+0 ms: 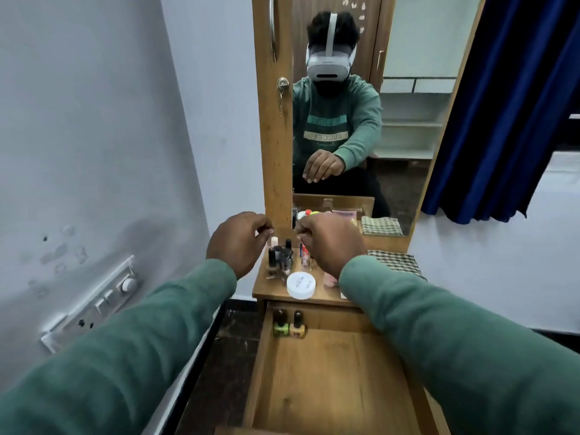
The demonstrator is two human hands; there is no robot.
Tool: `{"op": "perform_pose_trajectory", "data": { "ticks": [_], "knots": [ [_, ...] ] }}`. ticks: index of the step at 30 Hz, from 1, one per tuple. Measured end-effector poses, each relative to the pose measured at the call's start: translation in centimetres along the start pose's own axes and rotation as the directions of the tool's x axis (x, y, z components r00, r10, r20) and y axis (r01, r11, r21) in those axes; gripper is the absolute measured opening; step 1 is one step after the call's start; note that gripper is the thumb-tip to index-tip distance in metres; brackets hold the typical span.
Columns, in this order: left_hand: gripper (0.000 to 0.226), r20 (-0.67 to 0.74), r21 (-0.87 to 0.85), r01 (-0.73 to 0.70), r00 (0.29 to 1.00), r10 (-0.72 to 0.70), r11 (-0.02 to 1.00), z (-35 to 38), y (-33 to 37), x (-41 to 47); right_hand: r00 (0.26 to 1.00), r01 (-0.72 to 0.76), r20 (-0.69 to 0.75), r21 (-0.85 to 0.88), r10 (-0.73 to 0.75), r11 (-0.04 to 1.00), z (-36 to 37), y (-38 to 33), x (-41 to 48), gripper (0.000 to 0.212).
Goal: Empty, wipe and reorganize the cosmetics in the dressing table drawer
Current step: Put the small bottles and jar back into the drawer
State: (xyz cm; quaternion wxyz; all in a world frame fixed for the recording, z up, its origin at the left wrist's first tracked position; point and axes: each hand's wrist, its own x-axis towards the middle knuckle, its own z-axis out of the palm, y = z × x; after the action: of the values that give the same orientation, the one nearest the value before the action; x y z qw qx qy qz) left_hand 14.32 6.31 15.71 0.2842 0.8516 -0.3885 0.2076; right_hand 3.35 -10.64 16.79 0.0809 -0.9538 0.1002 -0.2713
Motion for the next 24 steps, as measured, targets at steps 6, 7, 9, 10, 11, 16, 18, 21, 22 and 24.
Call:
{"op": "perform_pose_trajectory", "data": {
  "ticks": [6, 7, 9, 10, 11, 16, 18, 21, 22, 24],
  "knots": [
    [0.018, 0.157, -0.093, 0.064, 0.986, -0.049, 0.994, 2.4, -2.7, 3.7, 0.989, -0.036, 0.14, -0.098, 0.049, 0.995, 2.6, 0.5, 5.6, 0.01],
    [0.019, 0.196, -0.089, 0.059, 0.98, -0.04, 0.994, 3.1, -3.1, 3.9, 0.988, -0.002, 0.152, -0.144, 0.024, 0.99, 3.4, 0.6, 6.0, 0.012],
    [0.024, 0.262, -0.045, 0.011, 0.965, 0.001, 0.999, 4.5, -4.0, 4.4, 0.984, 0.082, 0.173, -0.228, -0.042, 0.97, 4.9, 0.9, 6.7, 0.015],
    [0.029, 0.283, -0.029, -0.015, 0.959, 0.023, 0.999, 5.1, -4.3, 4.6, 0.981, 0.111, 0.181, -0.261, -0.065, 0.959, 5.5, 1.1, 6.9, 0.016],
    [0.032, 0.3, -0.025, -0.033, 0.953, 0.039, 0.999, 5.6, -4.7, 4.9, 0.979, 0.129, 0.187, -0.287, -0.076, 0.949, 5.9, 1.2, 7.1, 0.017],
    [0.024, 0.354, -0.031, -0.082, 0.931, 0.088, 0.996, 7.1, -5.7, 5.6, 0.958, 0.191, 0.261, -0.27, -0.119, 0.944, 7.4, 1.8, 7.8, 0.013],
    [0.015, 0.351, -0.036, -0.09, 0.931, 0.097, 0.995, 7.4, -5.8, 5.7, 0.956, 0.19, 0.268, -0.253, -0.12, 0.949, 7.8, 2.0, 8.0, 0.012],
    [0.011, 0.323, -0.029, -0.087, 0.942, 0.092, 0.996, 7.8, -5.8, 5.7, 0.959, 0.155, 0.266, -0.219, -0.094, 0.963, 8.2, 2.1, 8.0, 0.023],
    [0.011, 0.314, -0.022, -0.088, 0.945, 0.09, 0.996, 7.8, -5.8, 5.6, 0.96, 0.147, 0.265, -0.207, -0.089, 0.967, 8.2, 1.9, 8.0, 0.028],
    [0.013, 0.301, -0.003, -0.096, 0.949, 0.093, 0.995, 7.5, -5.6, 5.5, 0.966, 0.119, 0.246, -0.172, -0.075, 0.978, 8.1, 1.7, 7.9, 0.028]
  ]
}}
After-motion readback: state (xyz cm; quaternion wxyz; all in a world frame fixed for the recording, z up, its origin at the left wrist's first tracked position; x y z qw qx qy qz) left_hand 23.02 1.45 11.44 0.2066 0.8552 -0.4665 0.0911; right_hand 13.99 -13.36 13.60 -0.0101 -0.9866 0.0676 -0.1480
